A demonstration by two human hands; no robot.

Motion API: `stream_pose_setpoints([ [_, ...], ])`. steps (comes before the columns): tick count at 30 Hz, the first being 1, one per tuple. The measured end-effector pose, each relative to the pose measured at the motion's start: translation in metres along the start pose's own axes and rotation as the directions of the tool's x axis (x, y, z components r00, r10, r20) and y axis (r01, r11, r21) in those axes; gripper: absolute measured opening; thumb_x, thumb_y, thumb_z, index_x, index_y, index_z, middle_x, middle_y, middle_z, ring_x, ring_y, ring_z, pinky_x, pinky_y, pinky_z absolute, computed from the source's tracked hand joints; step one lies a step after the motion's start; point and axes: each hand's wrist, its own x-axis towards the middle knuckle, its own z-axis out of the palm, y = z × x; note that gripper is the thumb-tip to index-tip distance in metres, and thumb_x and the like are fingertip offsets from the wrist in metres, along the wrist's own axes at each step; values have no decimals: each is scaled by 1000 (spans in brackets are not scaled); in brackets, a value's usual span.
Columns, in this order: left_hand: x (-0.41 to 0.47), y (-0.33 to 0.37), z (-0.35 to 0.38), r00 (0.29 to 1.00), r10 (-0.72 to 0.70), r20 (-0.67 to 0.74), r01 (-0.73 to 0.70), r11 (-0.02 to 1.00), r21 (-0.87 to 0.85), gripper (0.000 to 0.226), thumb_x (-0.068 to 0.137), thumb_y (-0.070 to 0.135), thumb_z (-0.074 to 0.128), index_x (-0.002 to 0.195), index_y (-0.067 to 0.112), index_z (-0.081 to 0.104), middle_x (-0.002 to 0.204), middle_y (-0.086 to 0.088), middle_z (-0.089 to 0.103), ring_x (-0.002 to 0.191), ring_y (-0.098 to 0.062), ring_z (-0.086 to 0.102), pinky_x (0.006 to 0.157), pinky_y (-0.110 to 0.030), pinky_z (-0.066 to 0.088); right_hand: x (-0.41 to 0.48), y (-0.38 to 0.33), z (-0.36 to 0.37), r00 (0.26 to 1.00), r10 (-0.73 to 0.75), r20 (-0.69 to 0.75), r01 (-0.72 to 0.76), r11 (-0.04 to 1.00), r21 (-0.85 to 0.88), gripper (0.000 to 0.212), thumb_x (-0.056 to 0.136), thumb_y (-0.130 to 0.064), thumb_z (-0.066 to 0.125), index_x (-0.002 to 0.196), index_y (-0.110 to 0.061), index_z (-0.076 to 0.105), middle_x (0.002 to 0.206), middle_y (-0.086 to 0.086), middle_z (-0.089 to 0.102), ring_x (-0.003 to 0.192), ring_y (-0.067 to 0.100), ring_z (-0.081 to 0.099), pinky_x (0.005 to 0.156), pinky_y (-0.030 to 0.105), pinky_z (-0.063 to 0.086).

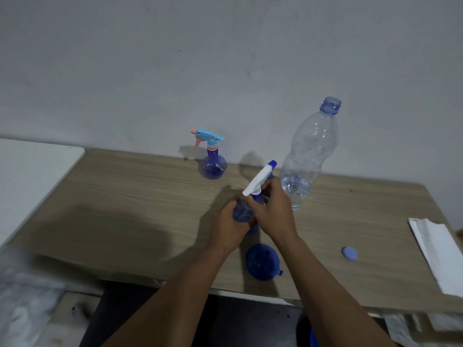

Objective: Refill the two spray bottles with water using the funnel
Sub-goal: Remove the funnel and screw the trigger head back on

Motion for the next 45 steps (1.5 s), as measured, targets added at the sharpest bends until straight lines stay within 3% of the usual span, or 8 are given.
stream_pose_setpoints([
  [4,0,-2,-1,999,-17,43,20,998,-58,48,78,4,79,115,32,64,103,8,74,96,-8,70,74,-20,55,-5,2,1,998,-69,-5,69,997,34,30,88,-29,74,106,-24,52,97,-15,66,93,1,65,80,26,55],
  [10,1,-7,1,1000,-22,19,22,999,-30,45,75,8,81,110,30,66,98,11,75,93,-8,71,76,-23,56,-5,2,1,999,-42,1,42,998,47,33,86,-32,77,101,-28,49,97,-16,66,91,-5,65,79,23,55],
  [13,2,-9,0,998,-26,52,27,999,-21,48,78,12,80,118,32,64,102,10,74,96,-10,70,76,-26,57,-6,4,1,995,-101,7,101,994,32,22,90,-28,73,101,-24,54,93,-12,67,89,4,66,79,33,58],
  [28,2,-8,2,1000,3,20,-3,1000,-3,43,75,4,78,96,39,64,83,13,73,79,1,69,63,-14,51,-3,8,1,997,-76,19,76,997,30,15,91,-26,71,95,-22,58,83,-12,65,77,3,62,67,20,50],
  [31,4,-7,-1,999,15,34,-16,1000,23,49,78,6,77,102,46,63,94,10,74,90,-8,71,71,-26,58,-3,9,-2,993,-103,55,104,995,-11,12,96,-20,64,87,-20,57,71,-11,57,64,3,52,59,21,41],
  [37,15,-8,-10,989,6,149,-17,997,78,56,75,17,83,121,42,61,107,14,73,100,-6,69,86,-37,59,5,12,-5,989,-106,105,105,994,14,6,97,-21,62,100,-18,67,84,-5,69,79,12,66,70,29,53],
  [41,12,-10,-5,994,-1,109,-5,999,49,50,77,9,80,120,28,65,102,7,75,97,-12,71,80,-26,58,-5,11,6,998,-56,-20,57,998,15,9,96,-21,64,102,-20,70,77,-13,67,72,1,63,61,10,44],
  [45,8,-8,-5,998,-5,68,-1,997,83,42,79,2,77,111,27,67,95,8,75,89,-6,71,70,-15,53,-7,9,14,997,-10,-80,11,1000,22,12,95,-27,67,106,-23,70,77,-13,67,72,2,63,63,15,47],
])
